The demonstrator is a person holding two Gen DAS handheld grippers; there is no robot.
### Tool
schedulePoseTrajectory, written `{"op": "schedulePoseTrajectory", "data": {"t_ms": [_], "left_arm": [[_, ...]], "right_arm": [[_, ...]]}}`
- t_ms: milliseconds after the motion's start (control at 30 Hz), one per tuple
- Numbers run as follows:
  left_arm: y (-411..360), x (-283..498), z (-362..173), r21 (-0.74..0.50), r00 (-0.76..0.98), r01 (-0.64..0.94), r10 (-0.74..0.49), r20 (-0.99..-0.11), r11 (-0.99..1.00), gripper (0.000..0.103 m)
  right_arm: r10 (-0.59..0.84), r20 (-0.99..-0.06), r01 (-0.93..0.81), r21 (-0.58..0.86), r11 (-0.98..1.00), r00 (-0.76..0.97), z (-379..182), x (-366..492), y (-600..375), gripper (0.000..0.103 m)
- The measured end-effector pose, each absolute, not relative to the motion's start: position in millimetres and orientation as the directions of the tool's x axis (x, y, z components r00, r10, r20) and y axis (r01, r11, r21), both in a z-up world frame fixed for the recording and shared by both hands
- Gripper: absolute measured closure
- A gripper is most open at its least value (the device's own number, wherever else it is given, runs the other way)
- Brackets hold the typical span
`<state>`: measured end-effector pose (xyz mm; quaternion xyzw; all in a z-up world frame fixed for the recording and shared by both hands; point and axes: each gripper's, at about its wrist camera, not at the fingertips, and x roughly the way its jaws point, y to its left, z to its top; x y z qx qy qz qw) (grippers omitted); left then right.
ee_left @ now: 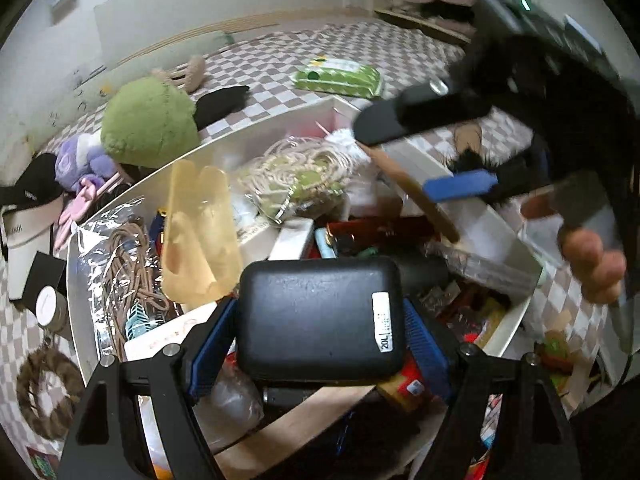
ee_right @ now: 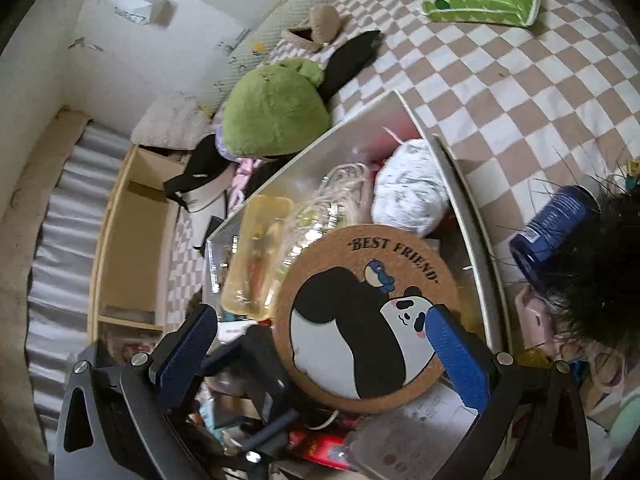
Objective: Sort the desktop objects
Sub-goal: 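Lower the coaster into the box with the right tool while the left tool lowers the case in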
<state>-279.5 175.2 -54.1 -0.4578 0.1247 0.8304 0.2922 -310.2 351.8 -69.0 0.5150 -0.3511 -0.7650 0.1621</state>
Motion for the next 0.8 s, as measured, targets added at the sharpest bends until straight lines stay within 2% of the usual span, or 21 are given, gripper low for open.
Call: {"op": "schedulePoseTrajectory", "data": {"t_ms": [133, 233, 433, 600, 800], "left_arm": [[164, -282, -38, -0.138, -0.426, -0.574, 0.438, -0.792, -0.807, 0.019], [159, -283, -28, -0.166, -0.452, -0.547, 0.456, -0.767, -0.821, 0.005], [151, -280, -19, -0.206, -0.461, -0.490, 0.452, -0.764, -0.847, 0.005], [146, -273, -22, -0.149, -0.476, -0.500, 0.414, -0.776, -0.853, 0.005], [135, -268, -32, -0.102, -0.476, -0.511, 0.380, -0.793, -0.853, 0.005]], "right_arm": [[-0.615, -0.667, -0.116, 0.712, -0.693, -0.419, -67, -308, 356, 0.000], [-0.613, -0.664, -0.103, 0.710, -0.697, -0.429, -62, -306, 357, 0.000], [-0.665, -0.600, -0.067, 0.763, -0.643, -0.445, -52, -301, 354, 0.000], [-0.747, -0.531, -0.014, 0.818, -0.575, -0.400, -46, -300, 333, 0.000], [-0.802, -0.511, 0.003, 0.843, -0.539, -0.309, -52, -304, 299, 0.000]]}}
